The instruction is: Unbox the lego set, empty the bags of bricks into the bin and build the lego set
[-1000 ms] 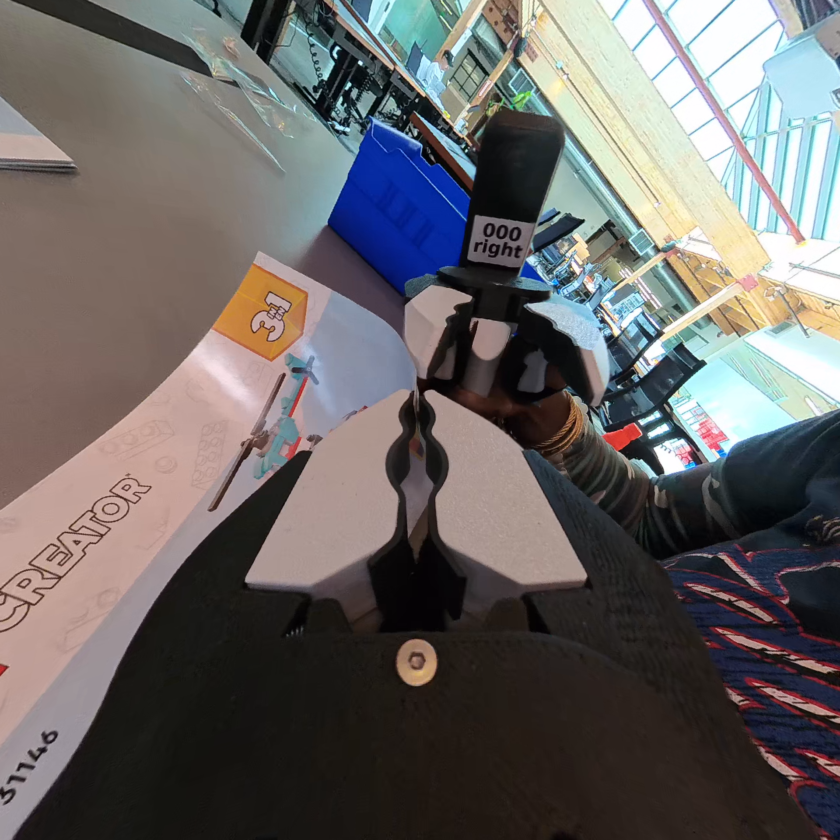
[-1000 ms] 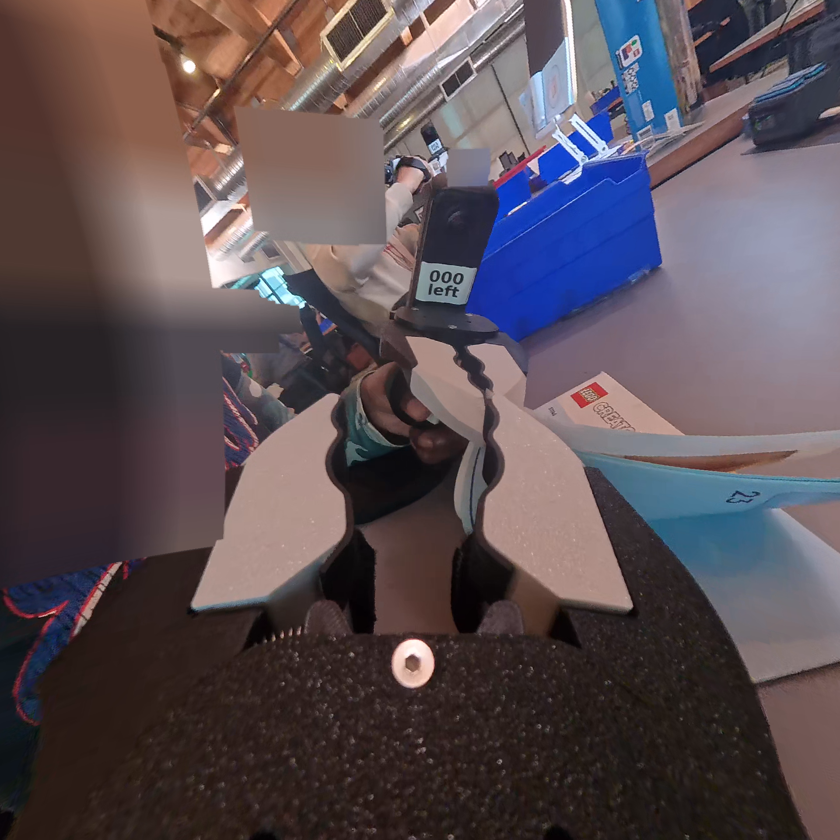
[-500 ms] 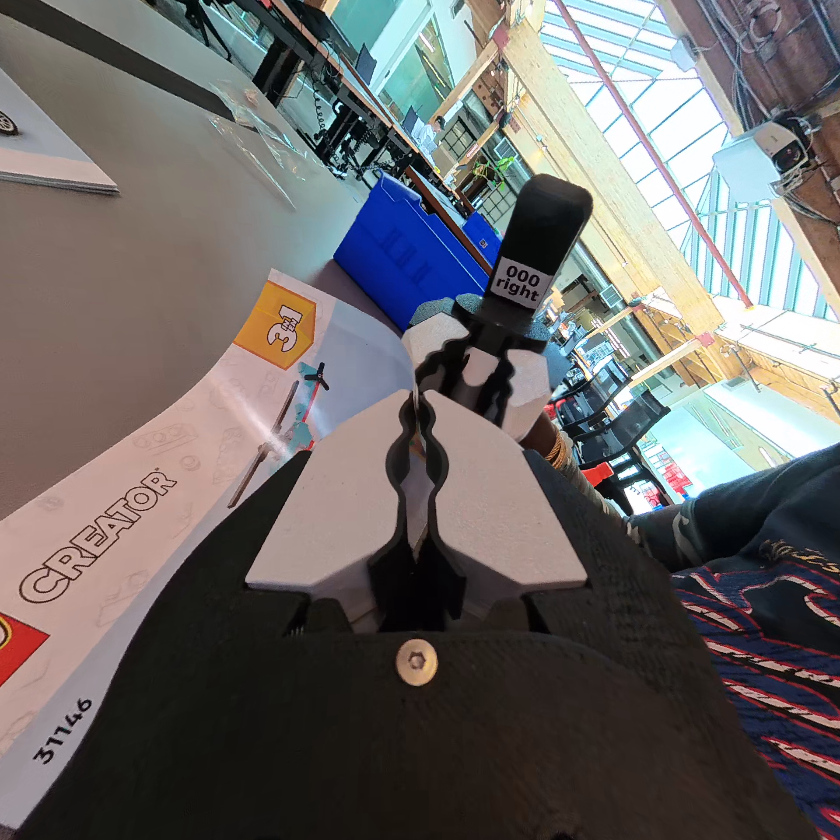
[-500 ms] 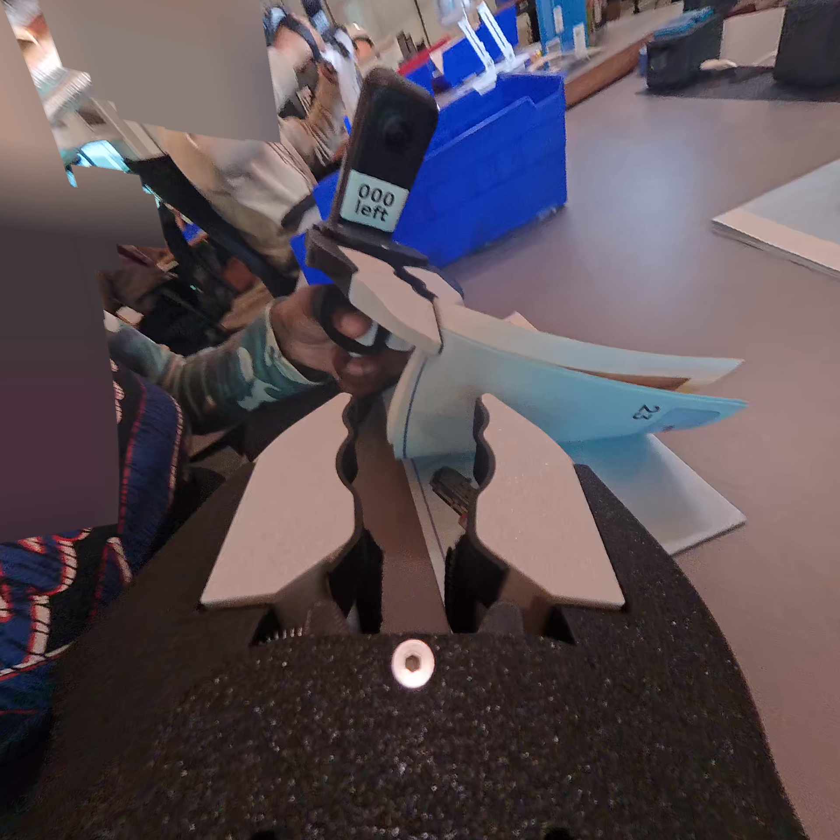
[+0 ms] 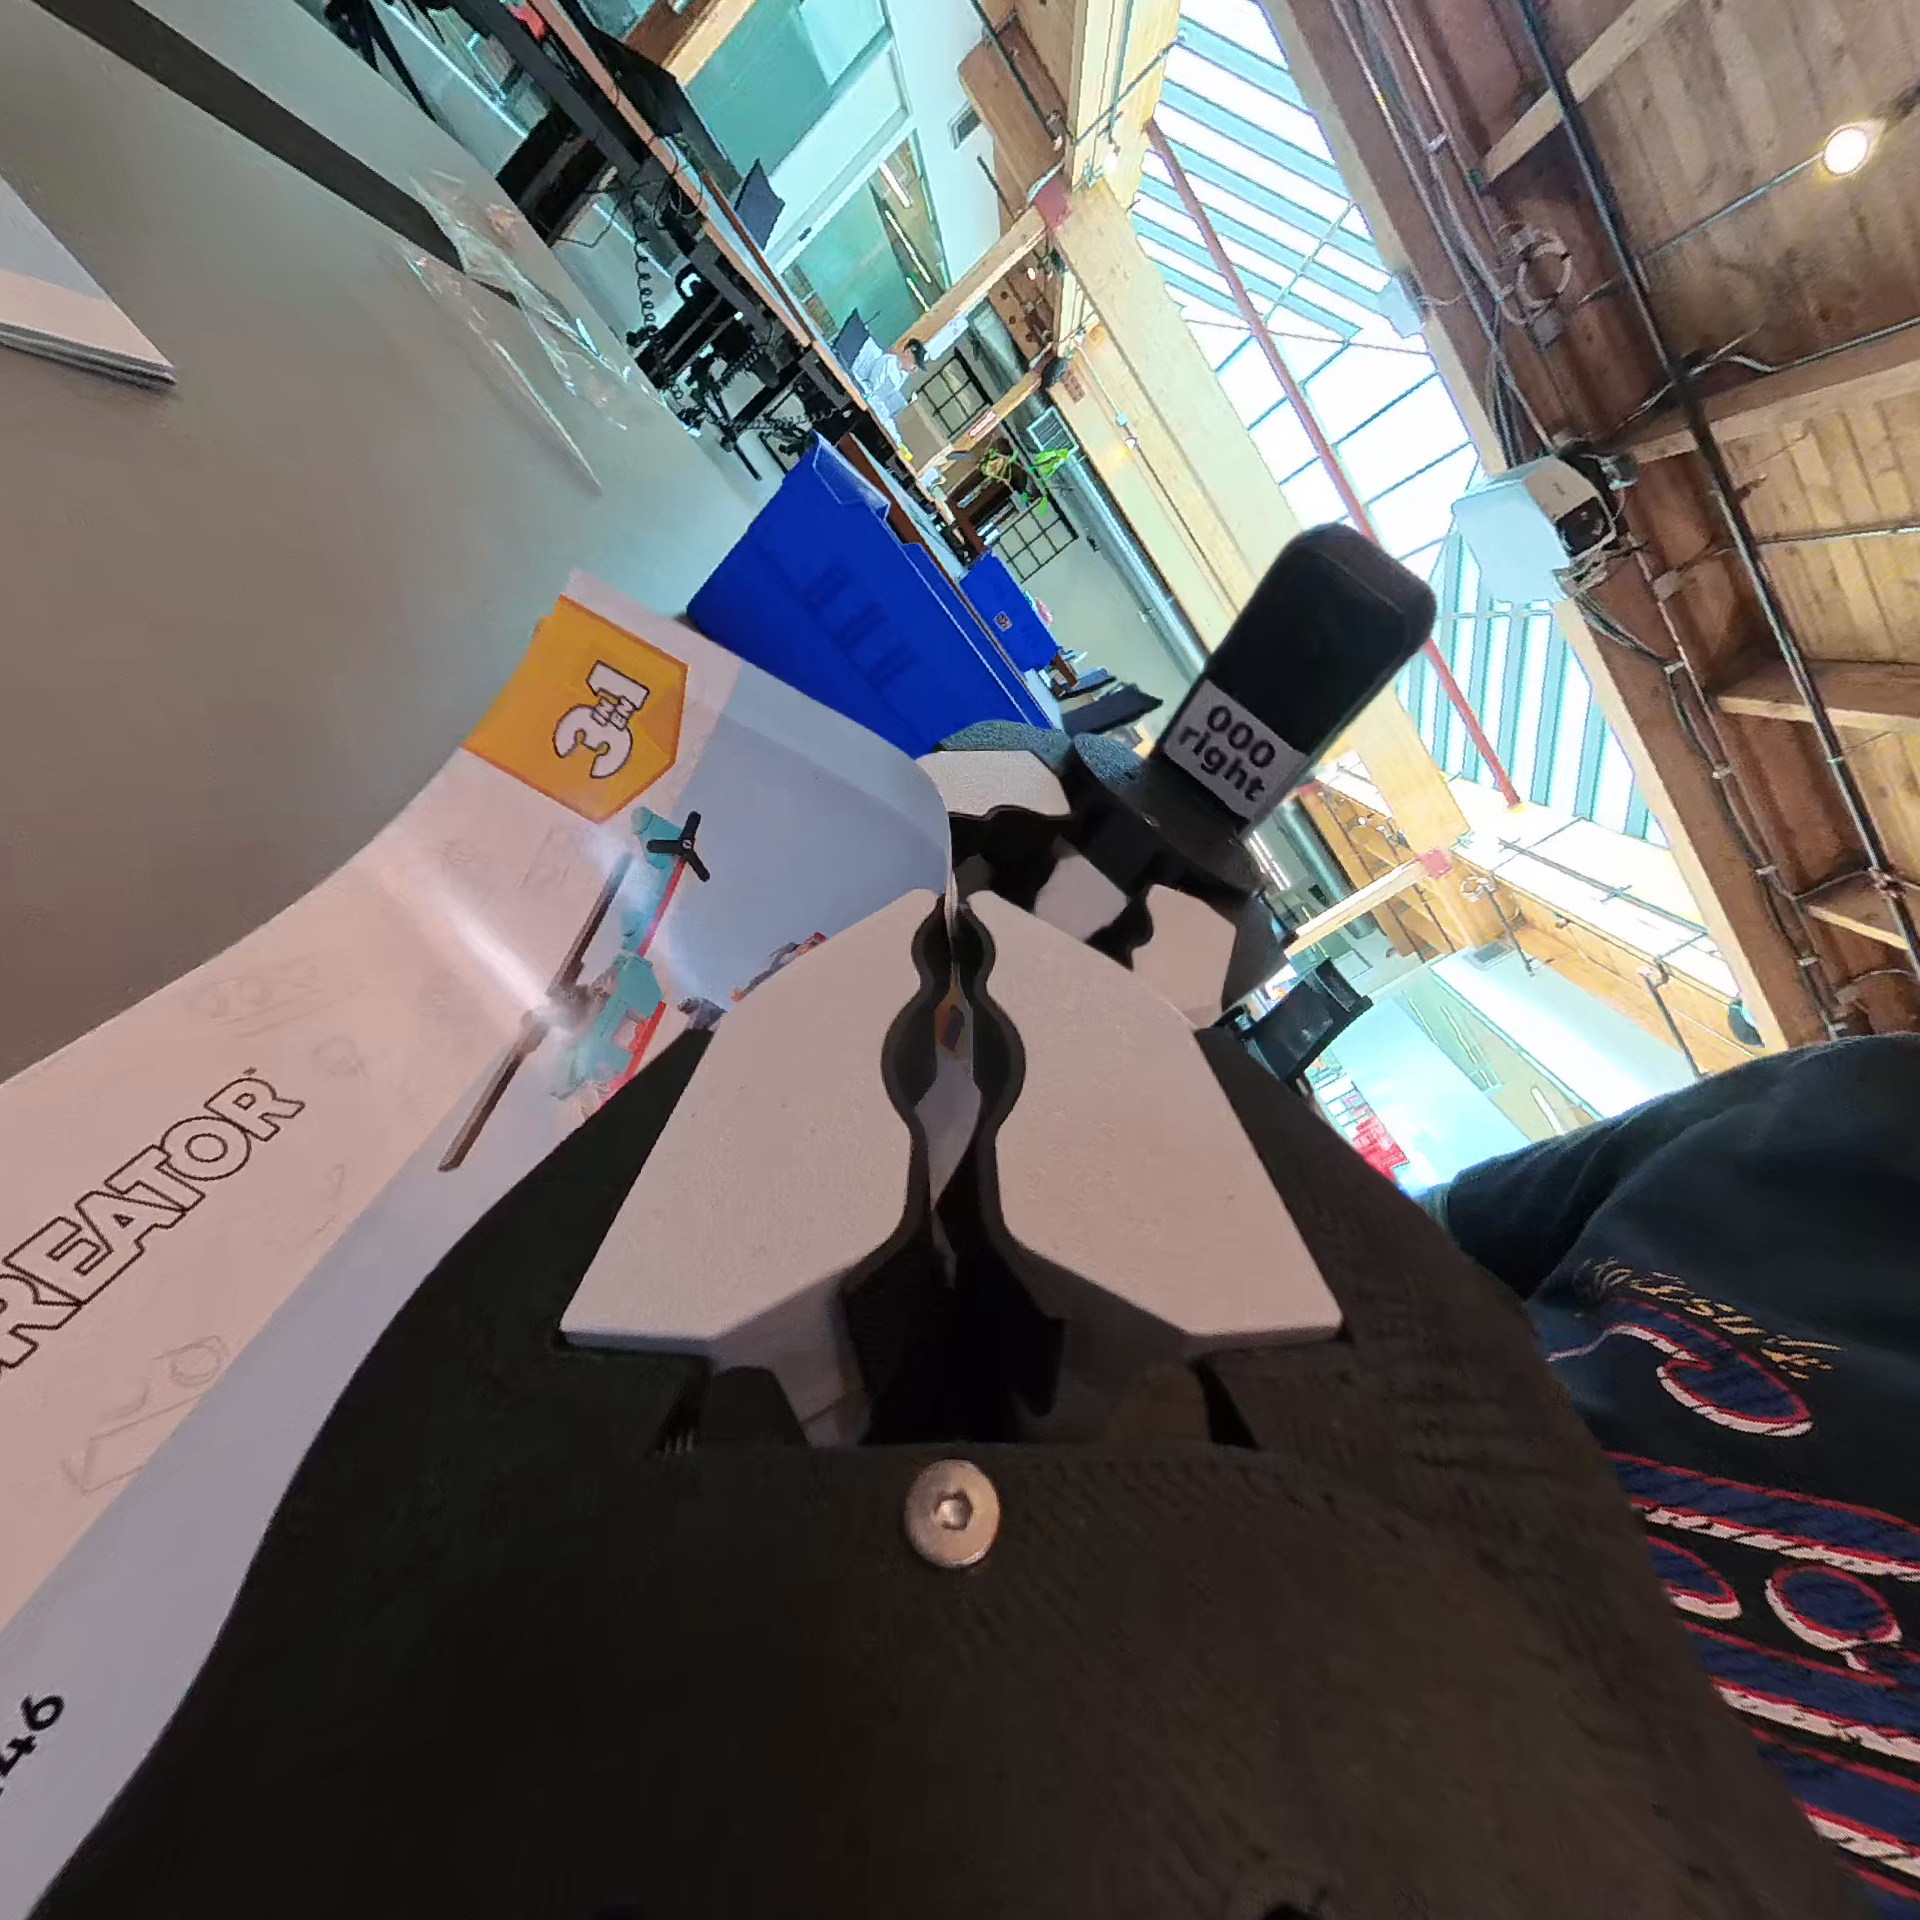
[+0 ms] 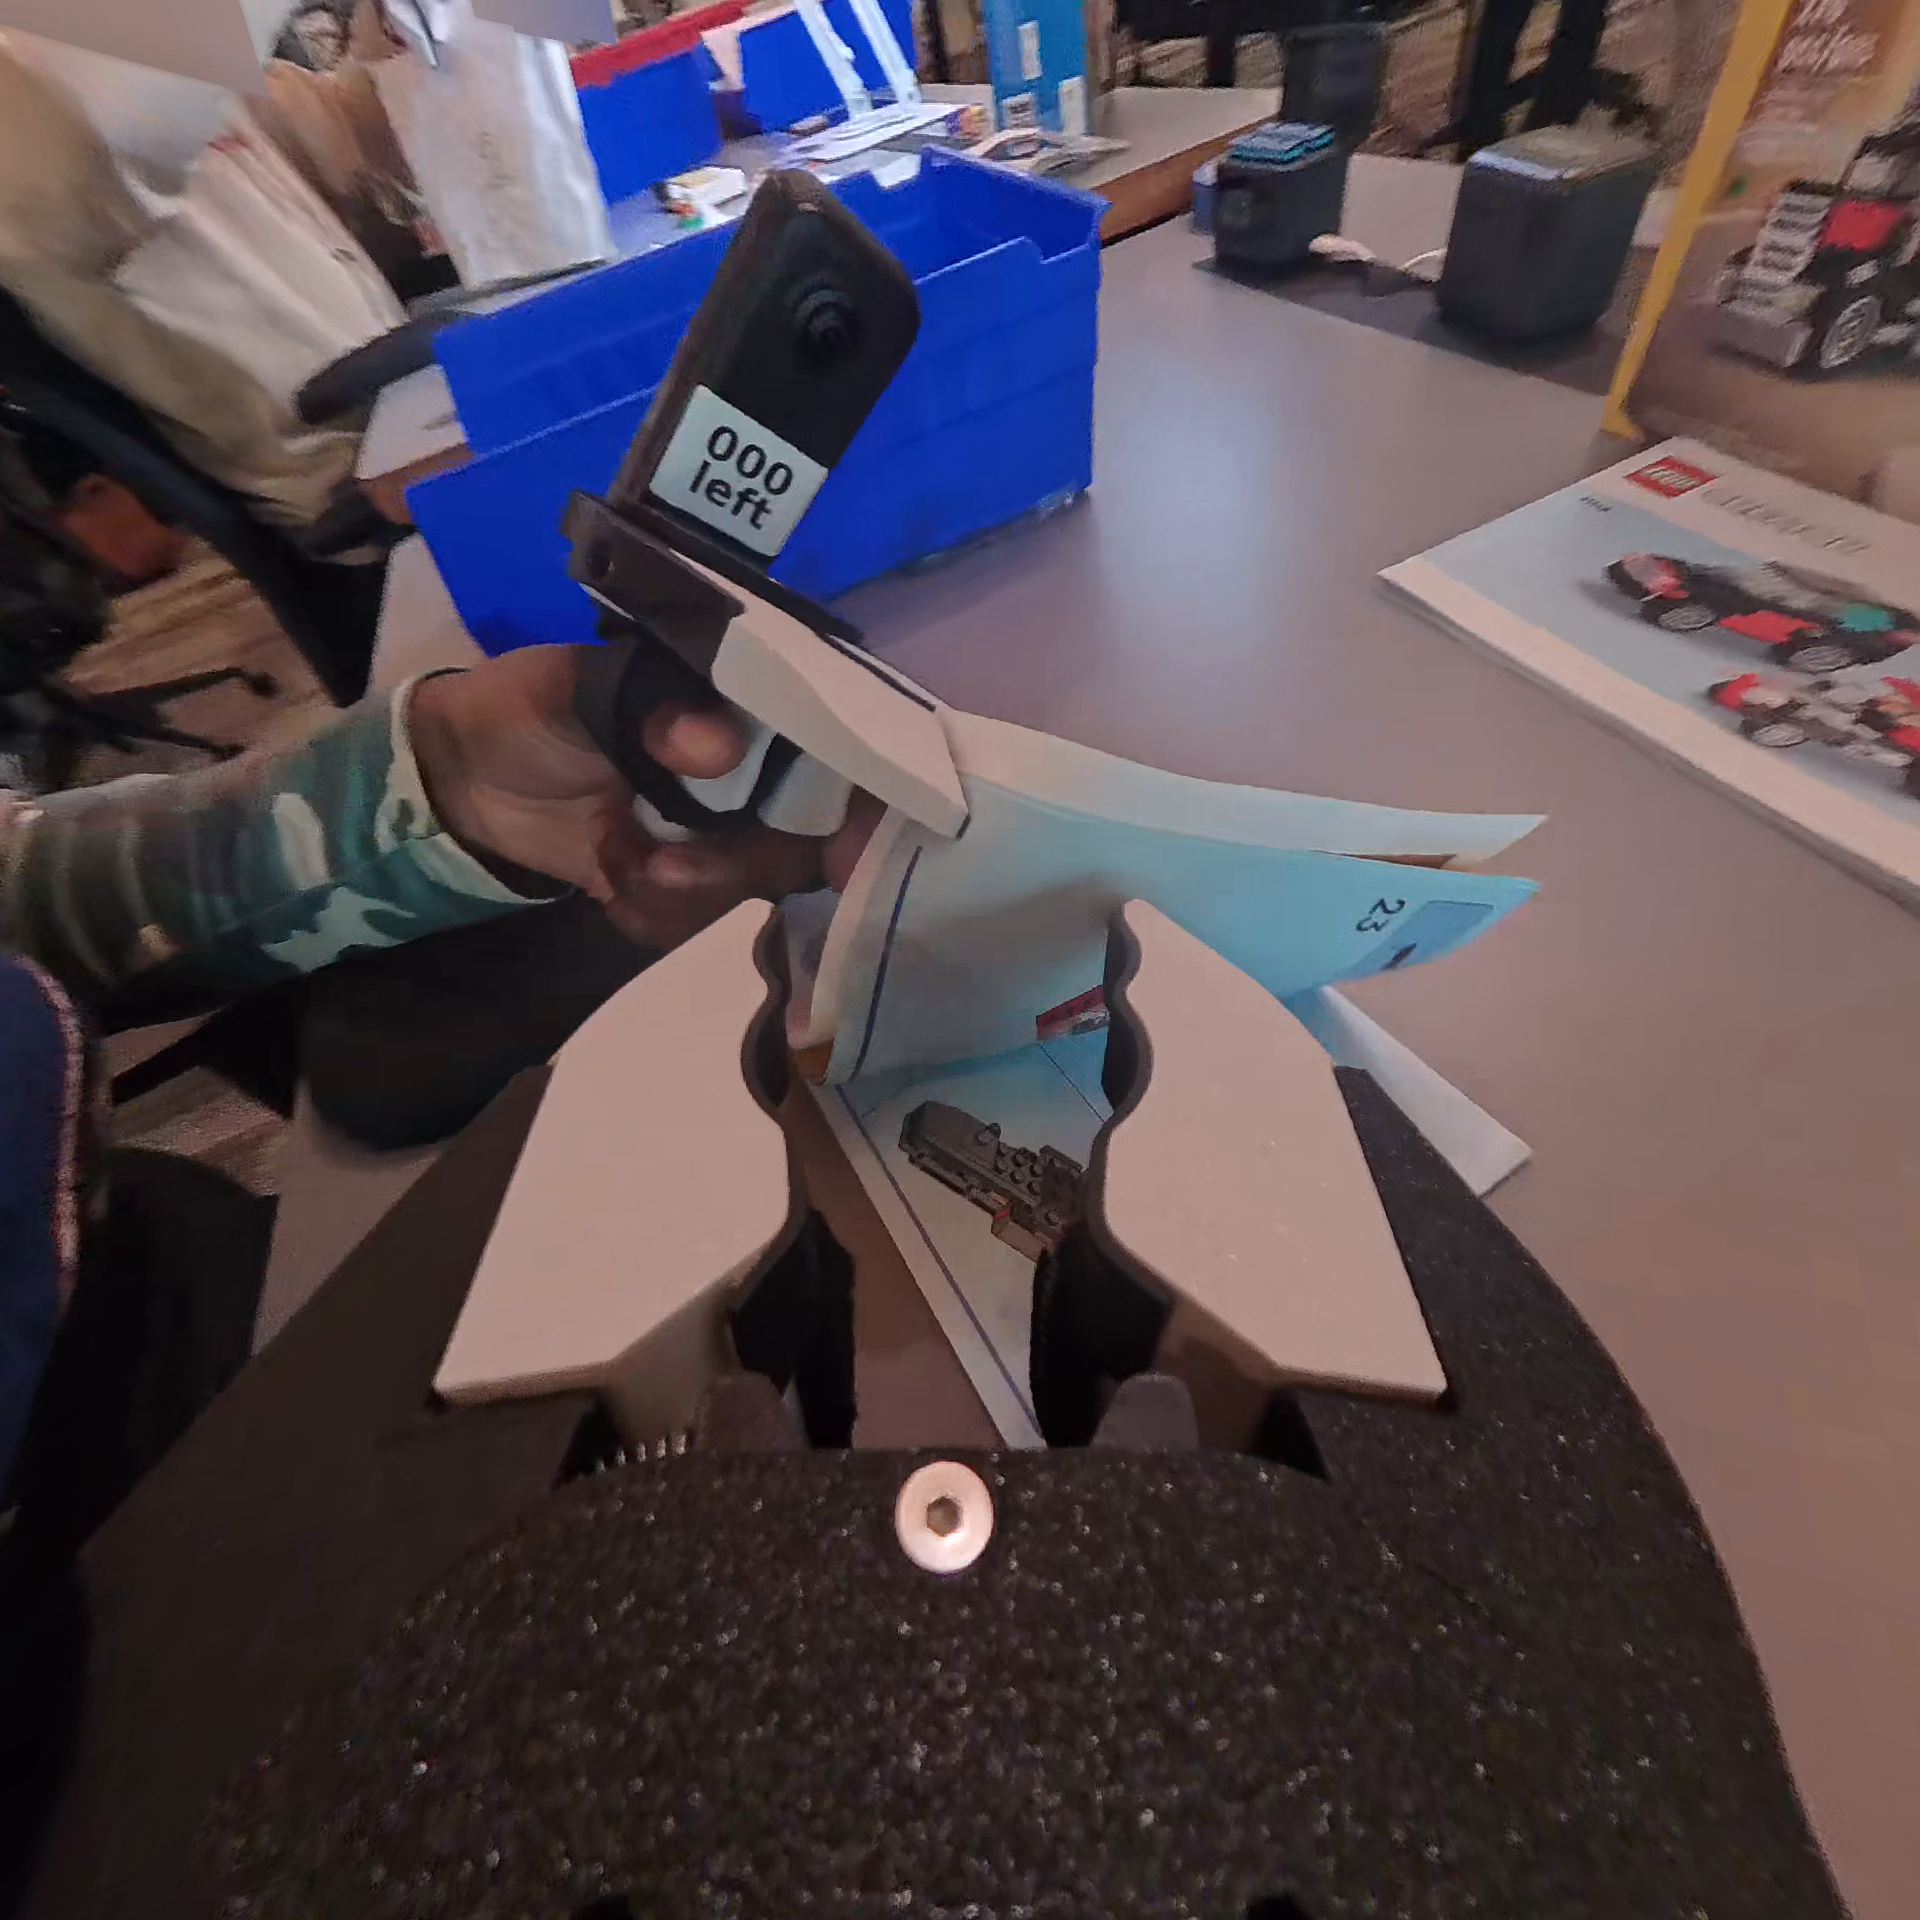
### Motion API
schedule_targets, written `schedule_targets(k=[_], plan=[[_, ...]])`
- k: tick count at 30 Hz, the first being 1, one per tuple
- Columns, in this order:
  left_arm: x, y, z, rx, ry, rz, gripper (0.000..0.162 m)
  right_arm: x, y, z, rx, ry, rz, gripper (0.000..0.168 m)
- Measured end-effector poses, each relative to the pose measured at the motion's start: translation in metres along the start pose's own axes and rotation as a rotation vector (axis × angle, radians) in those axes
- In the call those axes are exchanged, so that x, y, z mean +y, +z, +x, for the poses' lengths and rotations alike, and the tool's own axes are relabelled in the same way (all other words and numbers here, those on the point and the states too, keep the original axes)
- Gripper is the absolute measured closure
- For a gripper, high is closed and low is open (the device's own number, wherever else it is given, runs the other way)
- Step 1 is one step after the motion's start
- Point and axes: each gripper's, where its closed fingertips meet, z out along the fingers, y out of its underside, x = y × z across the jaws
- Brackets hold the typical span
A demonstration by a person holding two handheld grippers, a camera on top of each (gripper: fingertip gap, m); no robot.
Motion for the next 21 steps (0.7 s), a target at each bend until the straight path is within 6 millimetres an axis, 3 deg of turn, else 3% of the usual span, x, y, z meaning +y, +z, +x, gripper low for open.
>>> schedule_targets(k=[5,21], plan=[[0.001,0.001,0.006,0.028,-0.004,-0.001,0.161,0.0,0.0,0.007,0.078,0.01,0.01,0.119],[0.002,-0.015,0.016,0.019,0.019,0.007,0.161,-0.001,-0.002,0.003,0.027,0.057,0.016,0.12]])
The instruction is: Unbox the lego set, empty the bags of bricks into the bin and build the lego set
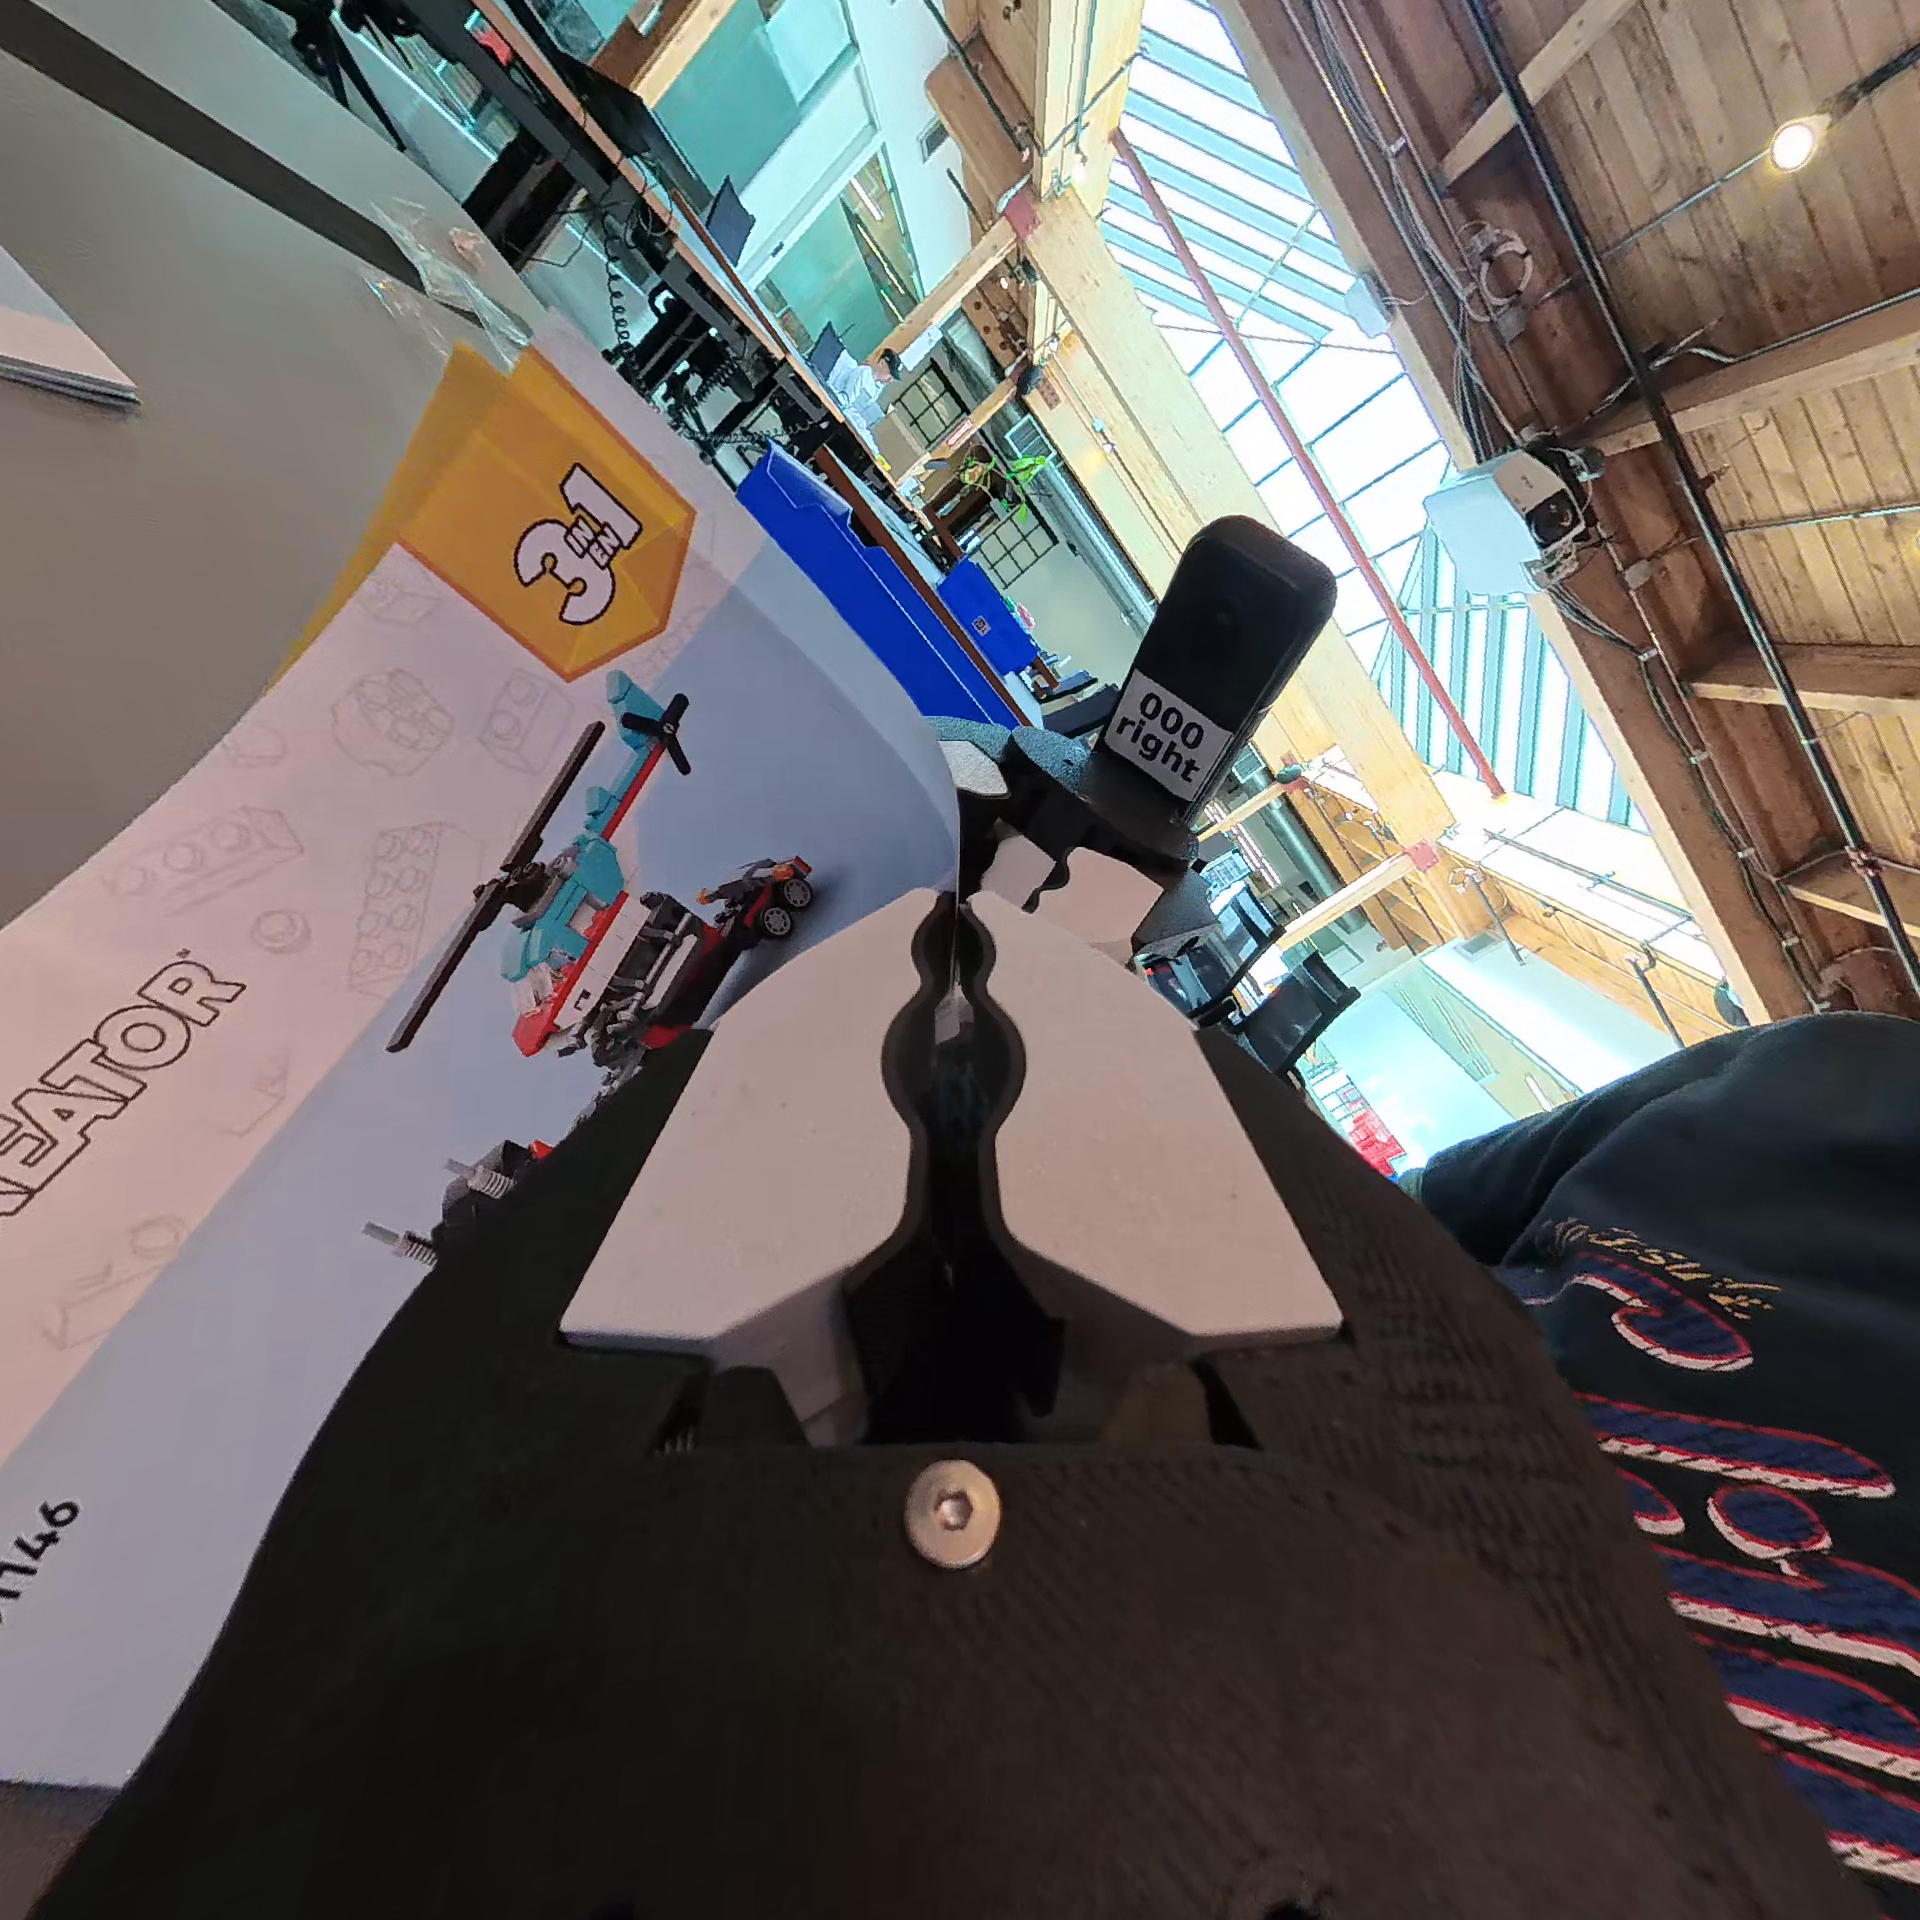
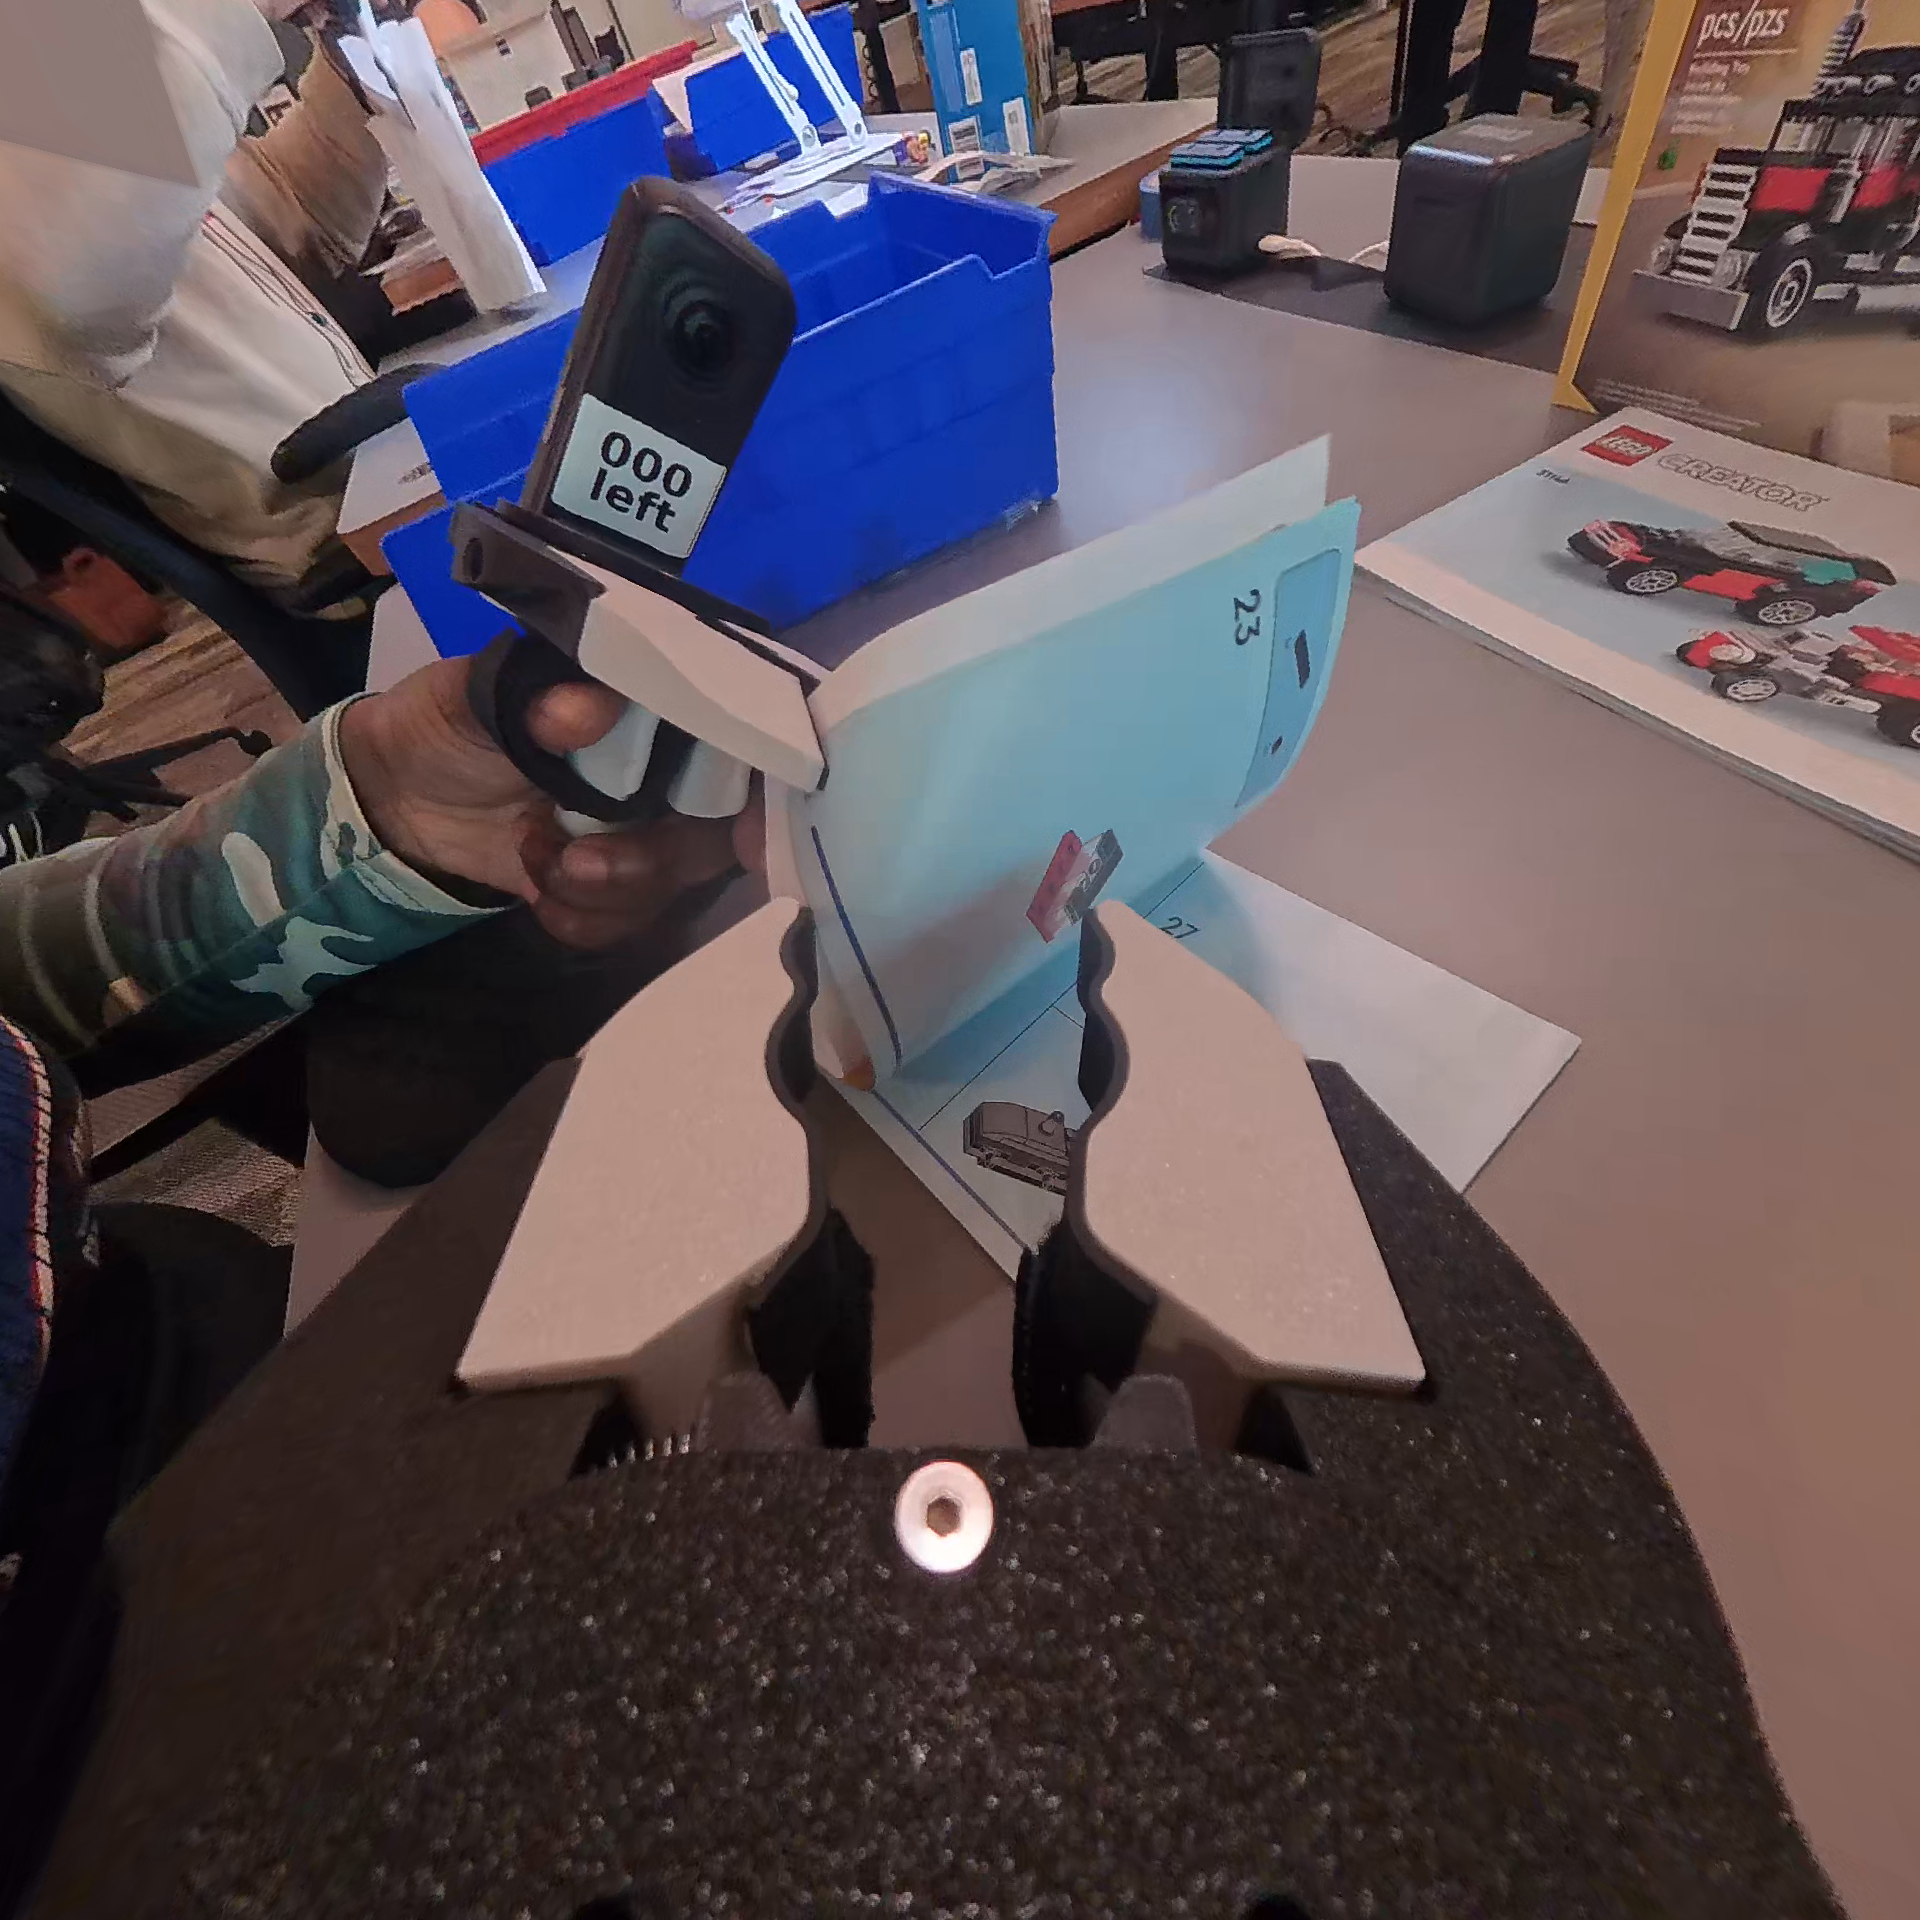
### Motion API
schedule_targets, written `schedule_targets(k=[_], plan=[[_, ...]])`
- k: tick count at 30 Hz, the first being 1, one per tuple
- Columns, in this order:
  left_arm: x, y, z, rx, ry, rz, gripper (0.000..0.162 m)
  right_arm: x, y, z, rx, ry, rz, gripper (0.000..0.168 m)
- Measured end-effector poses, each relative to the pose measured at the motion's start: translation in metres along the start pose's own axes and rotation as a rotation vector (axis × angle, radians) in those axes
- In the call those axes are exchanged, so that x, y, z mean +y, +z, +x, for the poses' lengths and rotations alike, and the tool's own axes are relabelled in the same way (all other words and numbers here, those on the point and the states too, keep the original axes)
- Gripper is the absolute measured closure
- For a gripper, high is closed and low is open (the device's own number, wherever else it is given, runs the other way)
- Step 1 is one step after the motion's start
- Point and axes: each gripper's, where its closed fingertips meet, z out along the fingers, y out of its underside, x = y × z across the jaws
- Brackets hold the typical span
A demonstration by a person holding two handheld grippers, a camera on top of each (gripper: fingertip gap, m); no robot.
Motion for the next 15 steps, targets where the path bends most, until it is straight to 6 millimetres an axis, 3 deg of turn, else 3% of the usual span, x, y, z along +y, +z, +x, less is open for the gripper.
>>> schedule_targets(k=[15], plan=[[0.012,-0.016,0.002,-0.065,0.033,-0.078,0.162,-0.001,-0.005,0.003,0.036,-0.011,0.004,0.141]])
